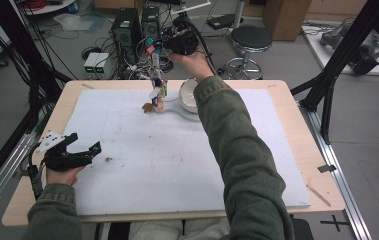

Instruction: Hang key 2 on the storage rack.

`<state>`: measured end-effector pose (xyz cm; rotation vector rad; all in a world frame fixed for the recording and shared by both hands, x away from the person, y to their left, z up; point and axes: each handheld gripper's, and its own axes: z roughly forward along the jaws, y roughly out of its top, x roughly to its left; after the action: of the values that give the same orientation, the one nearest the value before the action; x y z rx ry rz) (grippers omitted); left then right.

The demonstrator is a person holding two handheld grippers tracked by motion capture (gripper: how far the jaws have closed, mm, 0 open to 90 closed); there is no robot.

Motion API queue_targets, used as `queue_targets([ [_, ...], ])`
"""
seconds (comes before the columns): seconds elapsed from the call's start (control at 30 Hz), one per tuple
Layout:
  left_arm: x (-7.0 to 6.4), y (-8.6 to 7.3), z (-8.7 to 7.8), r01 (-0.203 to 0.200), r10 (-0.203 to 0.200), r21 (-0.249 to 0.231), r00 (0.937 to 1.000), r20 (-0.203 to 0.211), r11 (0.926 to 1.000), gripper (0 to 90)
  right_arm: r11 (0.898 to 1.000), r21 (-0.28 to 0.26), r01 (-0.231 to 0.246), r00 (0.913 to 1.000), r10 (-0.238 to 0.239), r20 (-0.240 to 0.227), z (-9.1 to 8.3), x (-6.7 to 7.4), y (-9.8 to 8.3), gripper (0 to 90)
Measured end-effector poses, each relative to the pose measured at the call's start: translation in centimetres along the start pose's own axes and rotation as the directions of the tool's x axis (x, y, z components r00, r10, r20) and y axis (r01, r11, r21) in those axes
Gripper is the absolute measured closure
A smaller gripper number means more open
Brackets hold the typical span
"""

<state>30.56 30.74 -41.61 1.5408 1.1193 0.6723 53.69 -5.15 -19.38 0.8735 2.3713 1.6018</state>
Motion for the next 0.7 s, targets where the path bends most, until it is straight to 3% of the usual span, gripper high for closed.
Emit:
queue_targets([
  [0.4, 0.1, 0.0, 0.0, -0.003, 0.003, 0.002, 1.0000, -0.004, 1.0000, 2.1, 1.000, 0.002, 0.004, 1.0000, -0.004, 0.000, 0.2, -1.0, -1.2, 84.9],
  [0.7, 0.1, 0.0, 0.0, -0.004, 0.004, 0.000, 1.0000, -0.008, 1.0000, 2.1, 0.999, 0.045, -0.003, 0.9998, 0.003, 0.018, 0.1, -1.2, -2.0, 84.2],
])
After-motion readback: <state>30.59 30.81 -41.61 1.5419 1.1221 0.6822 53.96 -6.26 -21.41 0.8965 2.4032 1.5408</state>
